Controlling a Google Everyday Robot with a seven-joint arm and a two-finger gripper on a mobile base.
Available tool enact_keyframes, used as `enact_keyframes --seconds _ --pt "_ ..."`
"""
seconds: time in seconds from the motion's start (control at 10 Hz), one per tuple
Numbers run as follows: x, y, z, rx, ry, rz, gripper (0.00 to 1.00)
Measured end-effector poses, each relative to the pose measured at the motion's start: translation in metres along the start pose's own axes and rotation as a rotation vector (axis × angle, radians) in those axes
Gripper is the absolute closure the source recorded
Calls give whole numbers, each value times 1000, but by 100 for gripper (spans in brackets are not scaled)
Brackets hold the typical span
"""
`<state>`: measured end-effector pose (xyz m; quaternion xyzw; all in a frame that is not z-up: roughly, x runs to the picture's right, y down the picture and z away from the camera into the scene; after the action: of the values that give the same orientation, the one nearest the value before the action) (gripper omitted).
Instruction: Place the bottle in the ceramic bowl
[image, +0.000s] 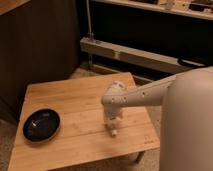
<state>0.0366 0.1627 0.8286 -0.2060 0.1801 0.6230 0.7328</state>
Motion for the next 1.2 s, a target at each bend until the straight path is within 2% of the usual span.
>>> enact_keyframes --seconds 0.2,0.5,0.7,1.0,1.1,1.2 --pt "3 -3 5 -1 14 21 35" --pt "5 2 12 -29 37 44 37" --pt "4 7 17 -71 62 60 56" --pt "-3 24 19 -84 102 67 86" --pt "-6 30 19 -86 105 62 89" --pt "-14 48 15 -101 100 41 90"
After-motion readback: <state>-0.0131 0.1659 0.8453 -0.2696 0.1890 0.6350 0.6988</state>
